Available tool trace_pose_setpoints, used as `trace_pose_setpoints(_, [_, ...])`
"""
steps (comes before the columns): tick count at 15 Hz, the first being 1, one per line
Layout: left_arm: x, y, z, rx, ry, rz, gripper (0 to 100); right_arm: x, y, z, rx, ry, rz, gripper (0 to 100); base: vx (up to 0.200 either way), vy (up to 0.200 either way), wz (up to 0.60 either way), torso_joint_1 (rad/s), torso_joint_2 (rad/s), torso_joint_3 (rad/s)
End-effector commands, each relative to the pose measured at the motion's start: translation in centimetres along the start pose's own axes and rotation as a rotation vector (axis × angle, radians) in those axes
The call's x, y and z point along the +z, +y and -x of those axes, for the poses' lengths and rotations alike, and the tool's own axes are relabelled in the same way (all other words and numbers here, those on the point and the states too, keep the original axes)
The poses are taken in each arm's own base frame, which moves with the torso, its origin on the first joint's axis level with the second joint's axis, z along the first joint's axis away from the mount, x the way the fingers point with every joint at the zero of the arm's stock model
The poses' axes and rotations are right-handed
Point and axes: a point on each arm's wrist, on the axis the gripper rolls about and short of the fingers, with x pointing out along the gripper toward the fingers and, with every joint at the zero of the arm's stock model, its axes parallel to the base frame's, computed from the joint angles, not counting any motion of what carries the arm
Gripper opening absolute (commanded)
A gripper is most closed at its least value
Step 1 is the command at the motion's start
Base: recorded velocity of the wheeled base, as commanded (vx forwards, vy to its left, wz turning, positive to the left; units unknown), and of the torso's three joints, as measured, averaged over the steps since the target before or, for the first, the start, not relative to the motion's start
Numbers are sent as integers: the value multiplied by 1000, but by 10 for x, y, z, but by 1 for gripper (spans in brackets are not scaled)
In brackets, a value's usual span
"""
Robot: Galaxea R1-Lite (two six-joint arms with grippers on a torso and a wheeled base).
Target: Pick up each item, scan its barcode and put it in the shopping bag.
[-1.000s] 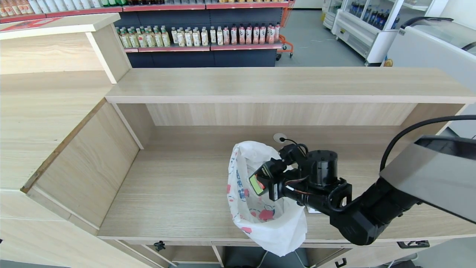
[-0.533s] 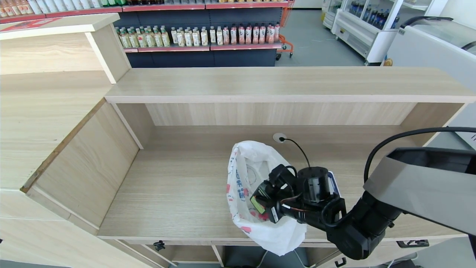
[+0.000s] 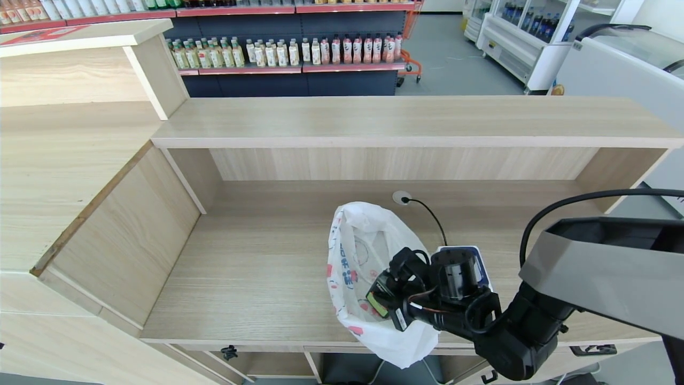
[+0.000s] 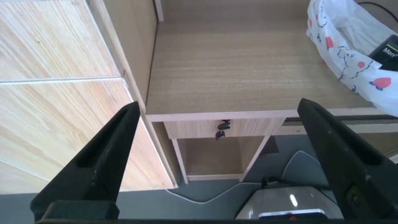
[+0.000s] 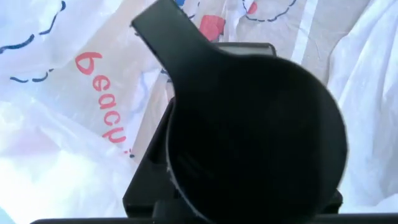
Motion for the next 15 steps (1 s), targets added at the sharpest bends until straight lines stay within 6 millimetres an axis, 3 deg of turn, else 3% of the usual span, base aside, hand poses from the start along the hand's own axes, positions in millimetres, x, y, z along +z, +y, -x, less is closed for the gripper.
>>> trace_pose_setpoints(1, [0, 0, 0, 0, 0, 0, 100, -6, -1, 3, 0, 26, -2, 100, 0, 0, 0, 0, 0, 0])
trace_pose_setpoints(3, [0, 0, 0, 0, 0, 0, 100, 0, -2, 5, 0, 5, -7, 100, 0, 0, 0, 0, 0, 0])
trace_pose_setpoints(5, [0, 0, 0, 0, 0, 0, 100, 21, -7, 10, -17, -65, -44, 100, 0, 0, 0, 0, 0, 0])
trace_pose_setpoints(8, [0, 0, 0, 0, 0, 0, 100, 62, -22, 37, -20, -182, -174, 100, 0, 0, 0, 0, 0, 0])
trace_pose_setpoints(9, [0, 0, 0, 0, 0, 0, 100, 66, -24, 42, -13, -188, -181, 100, 0, 0, 0, 0, 0, 0])
trace_pose_setpoints(13, [0, 0, 0, 0, 0, 0, 100, 100, -31, 119, -36, -323, -295, 100, 0, 0, 0, 0, 0, 0])
trace_pose_setpoints(15, [0, 0, 0, 0, 0, 0, 100, 108, -28, 175, -83, -383, -332, 100, 0, 0, 0, 0, 0, 0])
